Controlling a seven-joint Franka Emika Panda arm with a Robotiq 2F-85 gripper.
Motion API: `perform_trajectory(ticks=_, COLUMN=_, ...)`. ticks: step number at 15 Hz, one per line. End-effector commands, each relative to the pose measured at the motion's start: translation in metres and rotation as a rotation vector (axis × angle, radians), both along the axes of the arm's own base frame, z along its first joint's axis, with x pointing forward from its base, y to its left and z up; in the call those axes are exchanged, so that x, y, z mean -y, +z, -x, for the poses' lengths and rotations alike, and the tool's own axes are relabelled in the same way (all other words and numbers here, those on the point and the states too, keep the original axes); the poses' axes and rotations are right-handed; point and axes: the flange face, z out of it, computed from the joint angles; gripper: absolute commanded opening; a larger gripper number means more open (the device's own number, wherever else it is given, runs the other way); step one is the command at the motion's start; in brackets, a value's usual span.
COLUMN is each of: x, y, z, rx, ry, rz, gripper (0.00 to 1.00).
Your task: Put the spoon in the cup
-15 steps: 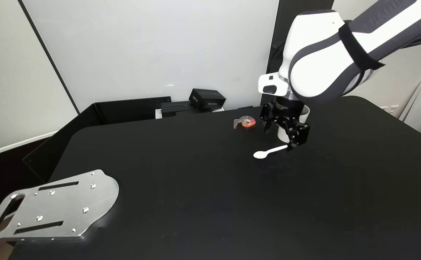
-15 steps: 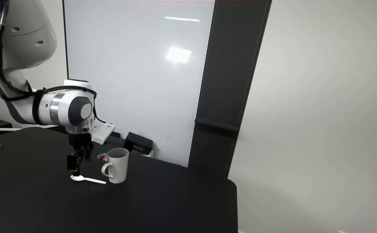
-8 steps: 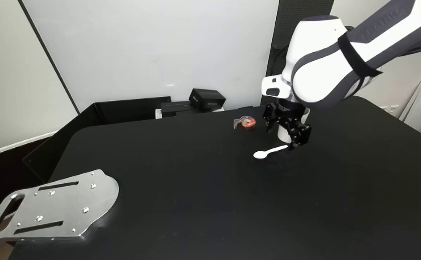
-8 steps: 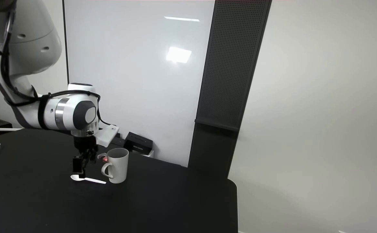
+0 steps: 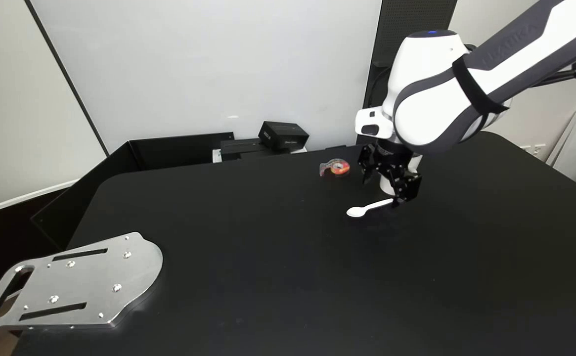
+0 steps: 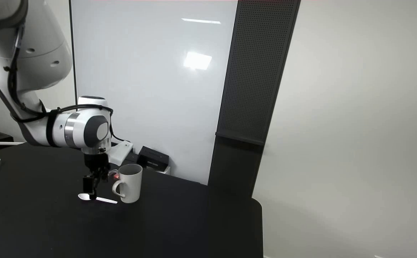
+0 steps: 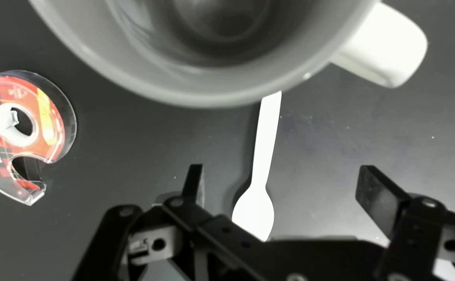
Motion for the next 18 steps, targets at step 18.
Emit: perform_trajectory(ticks=18, x=-0.020, y=-0.034, z=-0.012, rx=-0.030, ry=0.002, rz=-0.014, gripper=1.00)
